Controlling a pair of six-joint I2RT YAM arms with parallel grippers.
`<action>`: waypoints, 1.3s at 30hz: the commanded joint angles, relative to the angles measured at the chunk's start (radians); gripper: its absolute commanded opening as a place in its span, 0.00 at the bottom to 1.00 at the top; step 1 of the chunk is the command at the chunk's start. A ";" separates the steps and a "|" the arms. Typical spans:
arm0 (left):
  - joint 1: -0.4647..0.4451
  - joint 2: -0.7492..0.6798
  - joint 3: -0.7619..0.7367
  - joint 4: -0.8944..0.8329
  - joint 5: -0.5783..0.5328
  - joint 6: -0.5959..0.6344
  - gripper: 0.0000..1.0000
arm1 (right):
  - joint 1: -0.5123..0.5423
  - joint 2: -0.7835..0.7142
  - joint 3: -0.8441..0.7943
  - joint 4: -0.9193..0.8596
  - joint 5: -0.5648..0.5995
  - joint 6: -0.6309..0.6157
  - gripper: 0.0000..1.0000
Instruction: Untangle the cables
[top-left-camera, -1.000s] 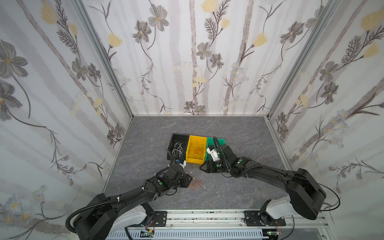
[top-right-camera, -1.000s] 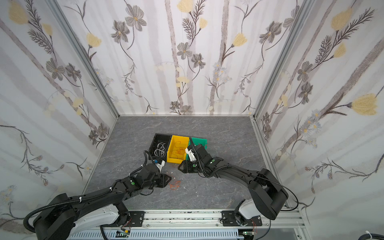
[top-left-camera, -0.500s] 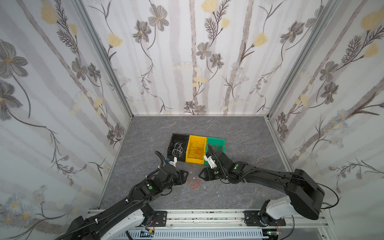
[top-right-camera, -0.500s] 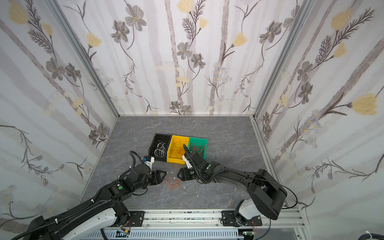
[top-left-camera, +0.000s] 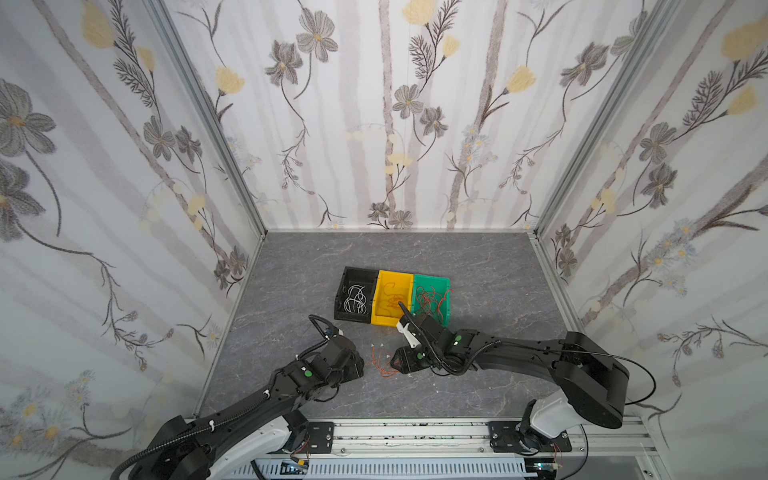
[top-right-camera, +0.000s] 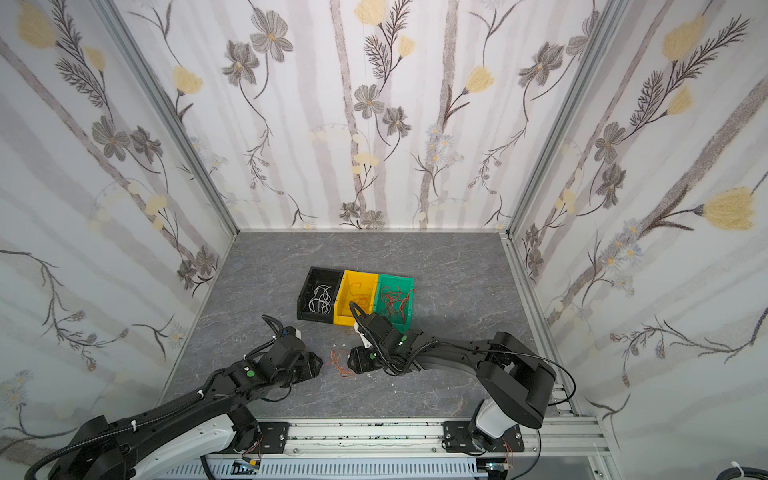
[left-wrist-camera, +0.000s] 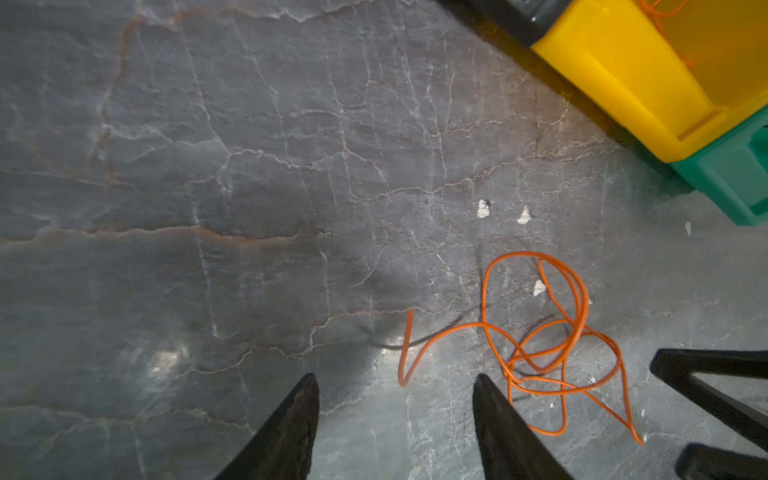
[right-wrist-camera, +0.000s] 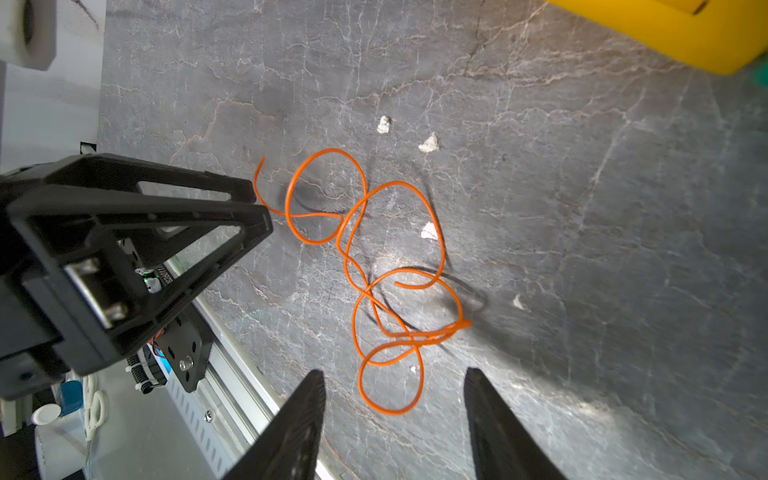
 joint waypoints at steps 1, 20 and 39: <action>0.005 0.032 -0.003 0.075 -0.024 -0.009 0.53 | 0.011 0.019 0.010 -0.001 0.023 0.012 0.55; 0.103 -0.027 -0.019 0.103 -0.056 0.020 0.00 | 0.037 0.055 0.028 -0.097 0.133 -0.016 0.12; 0.274 -0.270 0.038 -0.173 -0.086 0.090 0.00 | -0.034 -0.166 -0.112 -0.211 0.273 -0.017 0.03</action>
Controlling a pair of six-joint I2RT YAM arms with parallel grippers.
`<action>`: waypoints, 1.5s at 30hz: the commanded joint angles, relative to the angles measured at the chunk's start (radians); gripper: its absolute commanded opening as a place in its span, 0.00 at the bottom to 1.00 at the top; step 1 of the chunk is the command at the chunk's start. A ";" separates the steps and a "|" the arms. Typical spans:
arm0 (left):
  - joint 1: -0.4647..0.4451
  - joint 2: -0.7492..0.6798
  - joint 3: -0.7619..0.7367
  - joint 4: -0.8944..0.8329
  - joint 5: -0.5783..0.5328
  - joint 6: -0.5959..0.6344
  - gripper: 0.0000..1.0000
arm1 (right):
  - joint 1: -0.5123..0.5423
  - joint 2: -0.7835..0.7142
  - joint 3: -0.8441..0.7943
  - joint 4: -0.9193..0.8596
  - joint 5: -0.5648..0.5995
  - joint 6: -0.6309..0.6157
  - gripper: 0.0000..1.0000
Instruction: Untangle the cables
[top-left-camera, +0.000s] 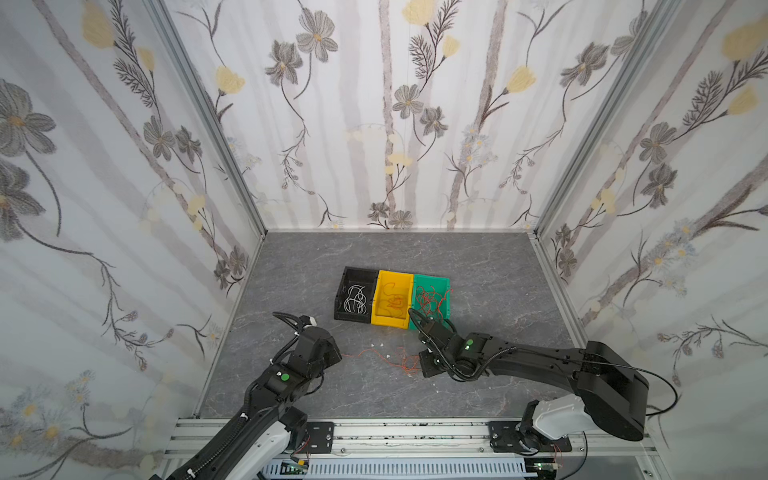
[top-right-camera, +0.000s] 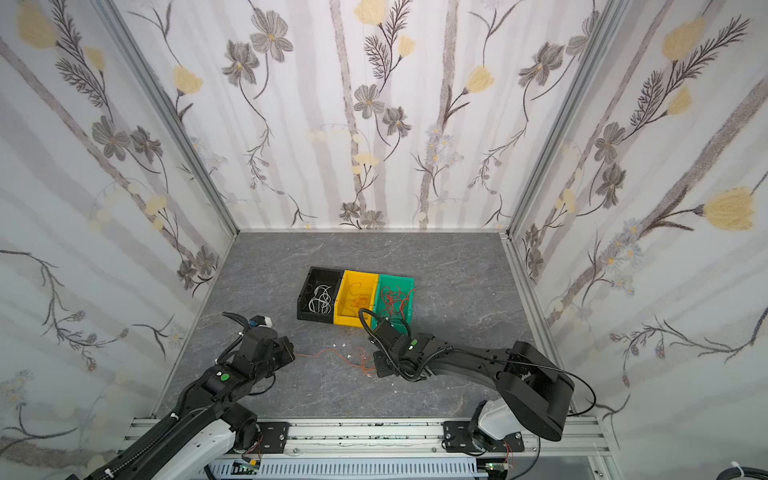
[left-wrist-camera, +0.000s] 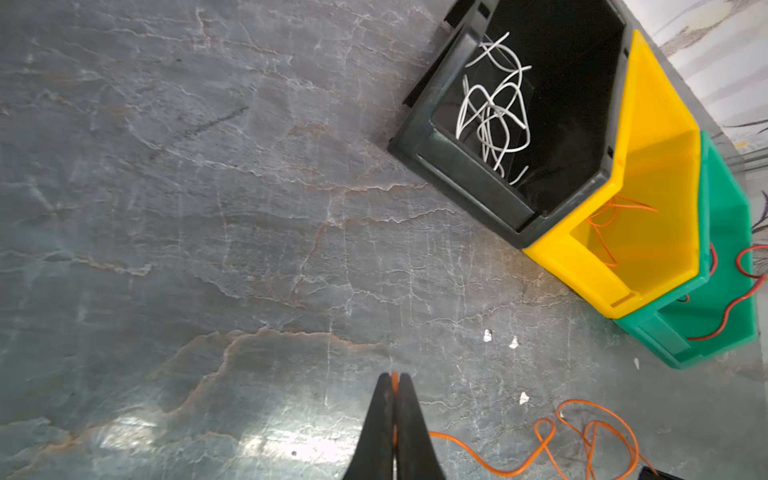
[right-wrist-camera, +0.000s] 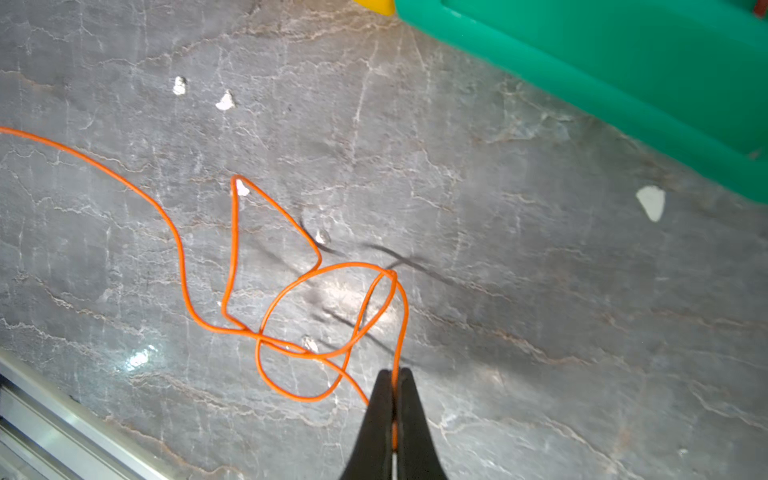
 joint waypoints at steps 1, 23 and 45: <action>0.013 -0.011 0.004 -0.031 -0.018 0.008 0.00 | -0.014 -0.035 -0.035 0.020 -0.010 0.021 0.03; 0.038 0.120 -0.025 0.121 0.102 0.057 0.00 | -0.082 -0.179 -0.187 0.117 -0.056 0.094 0.18; 0.035 0.085 -0.055 0.159 0.149 0.061 0.00 | 0.001 0.067 0.135 0.176 -0.108 0.042 0.43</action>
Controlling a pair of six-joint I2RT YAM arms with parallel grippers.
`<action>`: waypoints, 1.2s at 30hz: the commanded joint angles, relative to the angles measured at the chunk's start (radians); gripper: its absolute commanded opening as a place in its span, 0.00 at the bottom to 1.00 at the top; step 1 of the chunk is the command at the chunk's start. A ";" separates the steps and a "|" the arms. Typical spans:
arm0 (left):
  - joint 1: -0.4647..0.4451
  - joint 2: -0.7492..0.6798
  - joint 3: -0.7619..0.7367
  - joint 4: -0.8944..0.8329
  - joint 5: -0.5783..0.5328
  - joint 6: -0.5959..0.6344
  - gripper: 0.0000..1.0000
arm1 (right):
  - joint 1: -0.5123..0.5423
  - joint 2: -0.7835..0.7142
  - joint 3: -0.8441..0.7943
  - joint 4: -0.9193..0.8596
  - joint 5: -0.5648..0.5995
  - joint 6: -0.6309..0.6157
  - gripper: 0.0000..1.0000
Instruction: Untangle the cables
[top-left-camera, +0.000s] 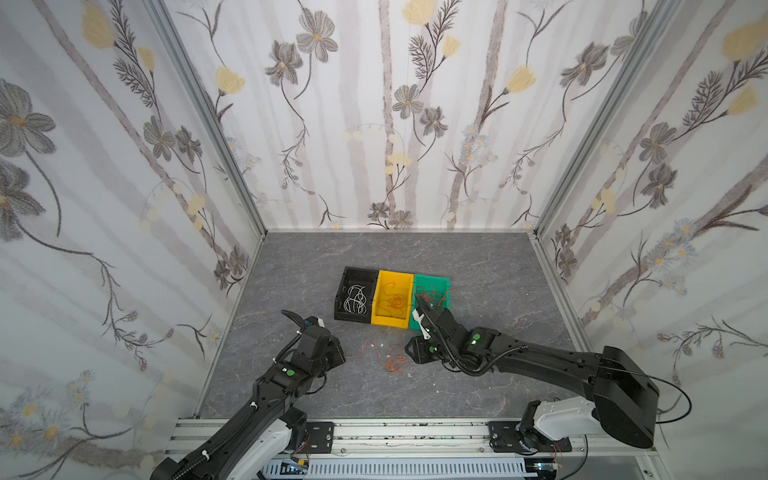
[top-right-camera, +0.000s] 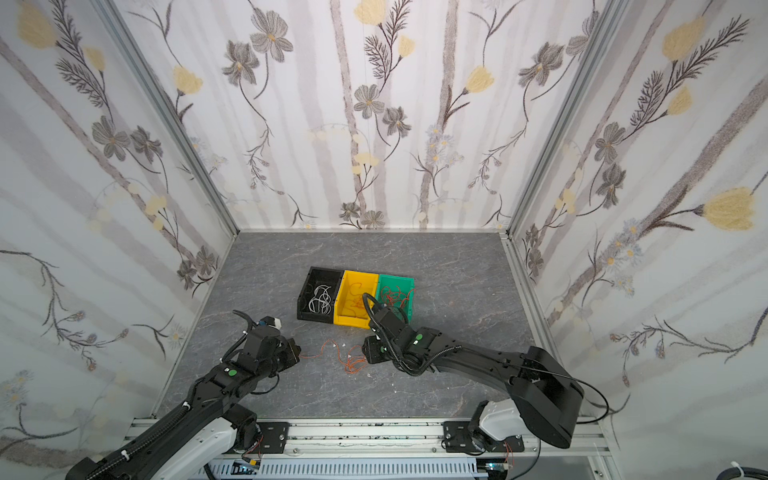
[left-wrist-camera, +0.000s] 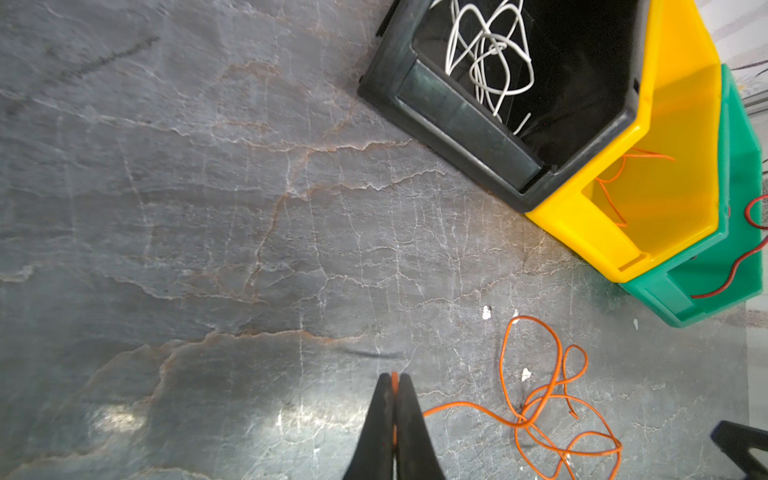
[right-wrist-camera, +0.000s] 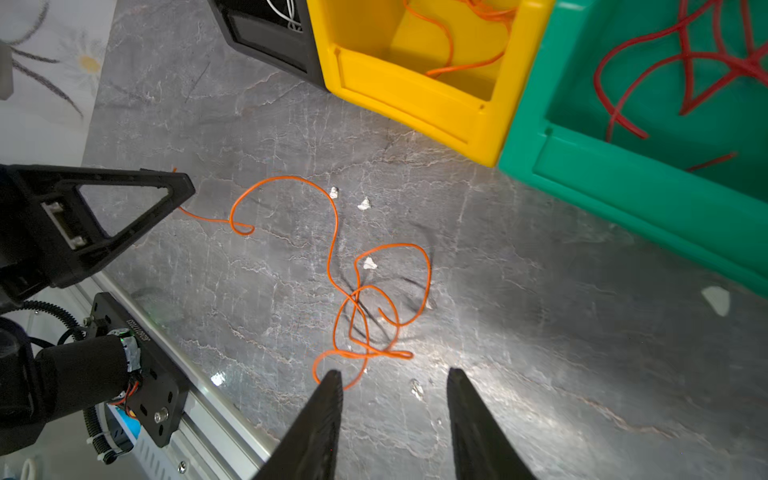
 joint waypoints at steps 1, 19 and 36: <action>0.000 -0.012 -0.006 0.018 -0.002 0.004 0.00 | 0.009 0.071 0.045 0.044 -0.016 0.002 0.44; -0.003 -0.032 -0.013 0.016 0.002 0.001 0.00 | 0.037 0.305 0.180 0.058 -0.061 0.063 0.48; -0.004 -0.050 -0.013 0.004 0.004 -0.005 0.00 | 0.026 0.400 0.196 0.181 0.016 0.071 0.17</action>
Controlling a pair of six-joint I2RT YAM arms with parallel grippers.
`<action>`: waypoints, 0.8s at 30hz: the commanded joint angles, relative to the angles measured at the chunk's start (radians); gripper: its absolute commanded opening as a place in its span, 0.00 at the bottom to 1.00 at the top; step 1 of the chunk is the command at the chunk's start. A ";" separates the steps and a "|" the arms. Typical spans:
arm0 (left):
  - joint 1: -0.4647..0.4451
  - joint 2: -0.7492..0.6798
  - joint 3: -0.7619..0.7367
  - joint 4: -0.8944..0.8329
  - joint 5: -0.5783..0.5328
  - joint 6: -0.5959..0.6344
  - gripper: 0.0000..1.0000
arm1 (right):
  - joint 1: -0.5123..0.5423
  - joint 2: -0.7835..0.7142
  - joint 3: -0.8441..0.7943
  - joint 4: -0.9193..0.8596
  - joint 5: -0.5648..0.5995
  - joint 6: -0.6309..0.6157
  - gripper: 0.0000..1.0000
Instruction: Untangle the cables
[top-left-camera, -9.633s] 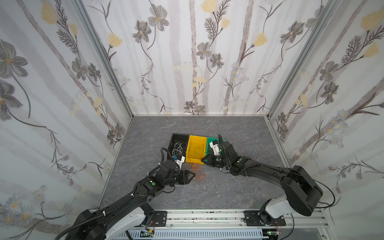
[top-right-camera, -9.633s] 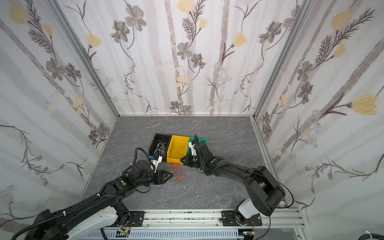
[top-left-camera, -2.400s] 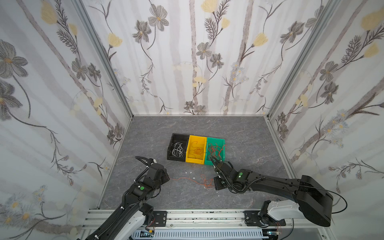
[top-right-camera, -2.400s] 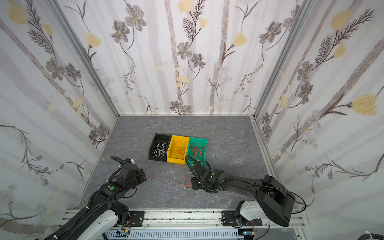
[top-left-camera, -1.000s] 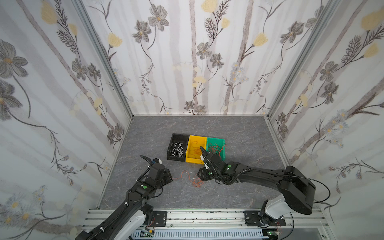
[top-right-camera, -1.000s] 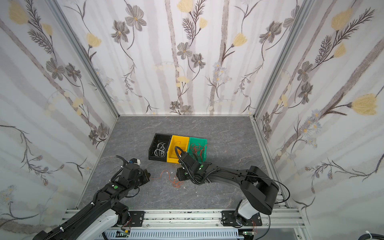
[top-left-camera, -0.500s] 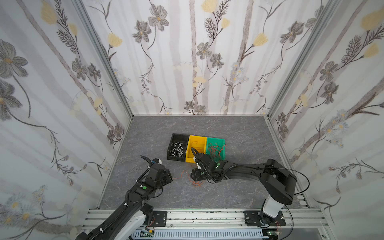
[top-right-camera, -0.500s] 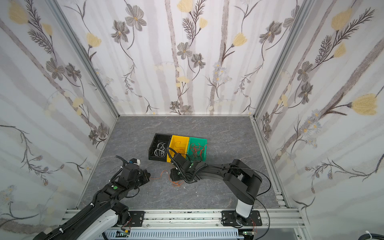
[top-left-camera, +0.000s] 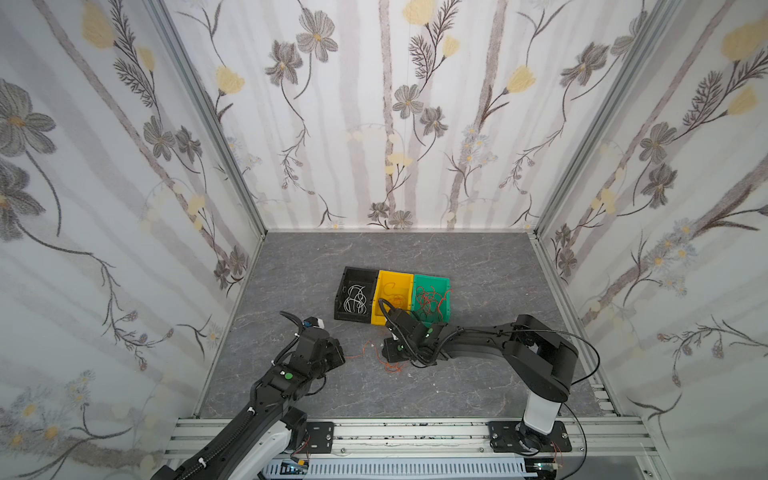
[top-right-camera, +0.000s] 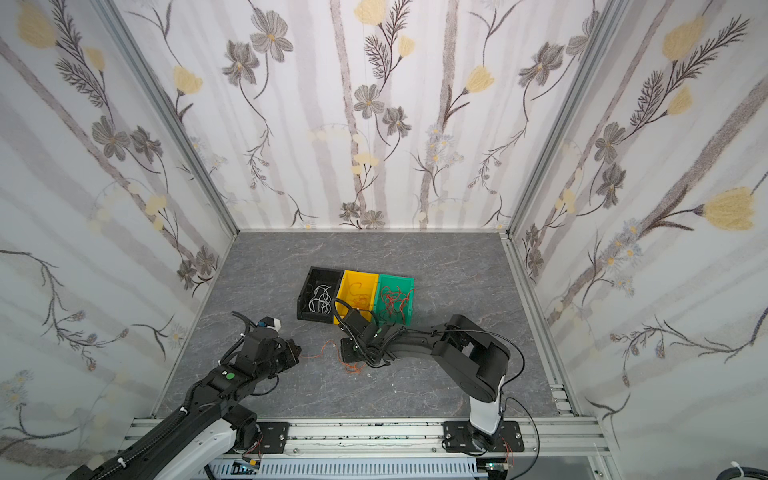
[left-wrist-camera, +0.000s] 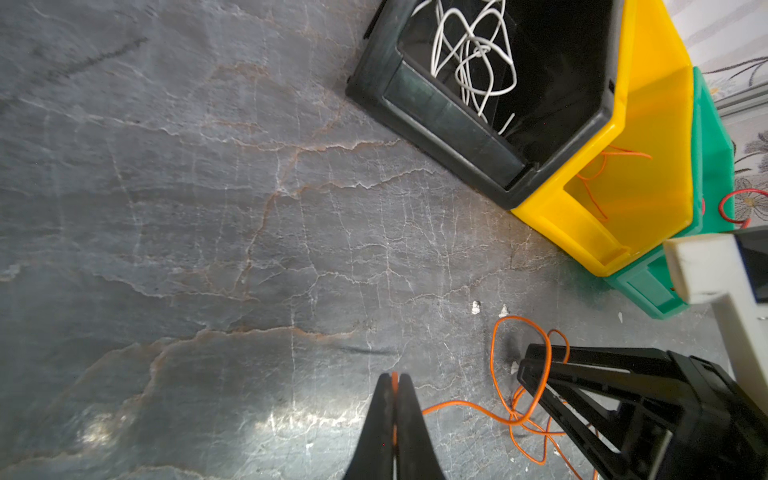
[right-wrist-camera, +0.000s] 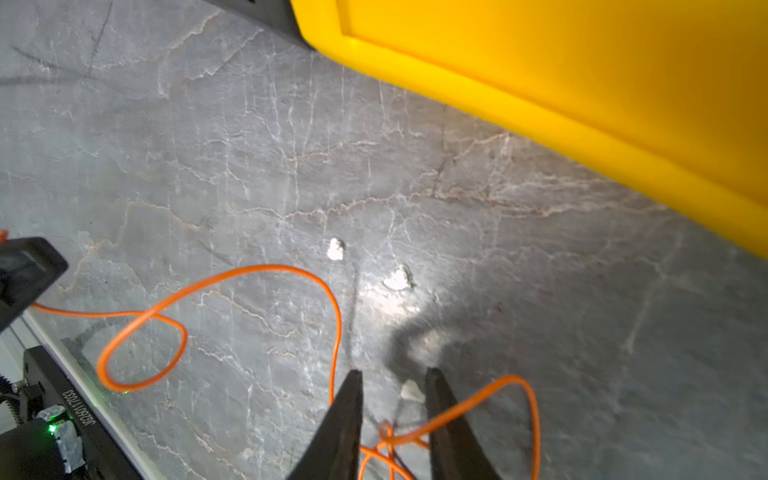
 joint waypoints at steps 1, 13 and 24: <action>-0.001 -0.011 -0.001 -0.003 -0.012 -0.007 0.00 | -0.007 -0.006 0.008 0.051 0.053 -0.001 0.15; 0.003 -0.083 0.007 -0.121 -0.134 -0.038 0.00 | -0.067 -0.407 -0.206 -0.046 0.247 -0.045 0.00; 0.010 -0.075 0.017 -0.140 -0.178 -0.055 0.00 | -0.227 -0.751 -0.339 -0.216 0.331 -0.070 0.00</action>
